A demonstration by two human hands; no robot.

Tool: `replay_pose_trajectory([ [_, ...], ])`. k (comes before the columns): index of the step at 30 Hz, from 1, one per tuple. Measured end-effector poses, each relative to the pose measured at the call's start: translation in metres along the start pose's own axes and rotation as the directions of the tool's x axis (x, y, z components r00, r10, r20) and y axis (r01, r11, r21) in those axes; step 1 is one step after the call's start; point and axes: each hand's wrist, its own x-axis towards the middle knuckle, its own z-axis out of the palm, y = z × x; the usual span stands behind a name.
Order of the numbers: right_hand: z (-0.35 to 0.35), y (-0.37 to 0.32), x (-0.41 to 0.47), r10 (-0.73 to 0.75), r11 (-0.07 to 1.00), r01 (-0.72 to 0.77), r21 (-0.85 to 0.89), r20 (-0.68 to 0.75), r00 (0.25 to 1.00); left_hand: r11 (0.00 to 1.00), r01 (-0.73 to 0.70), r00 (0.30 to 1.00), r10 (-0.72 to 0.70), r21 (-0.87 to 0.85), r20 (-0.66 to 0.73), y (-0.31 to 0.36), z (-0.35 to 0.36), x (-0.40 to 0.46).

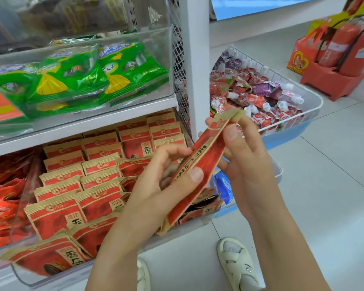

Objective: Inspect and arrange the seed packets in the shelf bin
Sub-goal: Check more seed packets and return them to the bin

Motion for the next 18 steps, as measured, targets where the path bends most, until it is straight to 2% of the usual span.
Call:
replay_pose_trajectory([
  [3,0.007,-0.001,-0.002,-0.018,0.999,0.019,0.043,-0.013,1.0,0.999,0.012,0.997,-0.015,-0.046,-0.077,0.007,0.005,0.002],
  [8,0.013,-0.001,-0.006,-0.034,0.999,0.036,-0.04,0.032,0.999,0.995,0.03,0.99,-0.042,-0.095,-0.132,0.017,0.007,0.009],
  [13,0.013,0.0,-0.006,-0.014,1.0,0.015,-0.005,0.031,0.999,0.997,0.046,0.977,-0.057,-0.054,-0.208,0.012,0.01,0.014],
  [18,0.015,0.0,-0.008,-0.01,1.0,0.011,-0.011,0.037,0.999,0.998,0.032,0.985,-0.04,-0.05,-0.168,0.01,0.007,0.015],
])
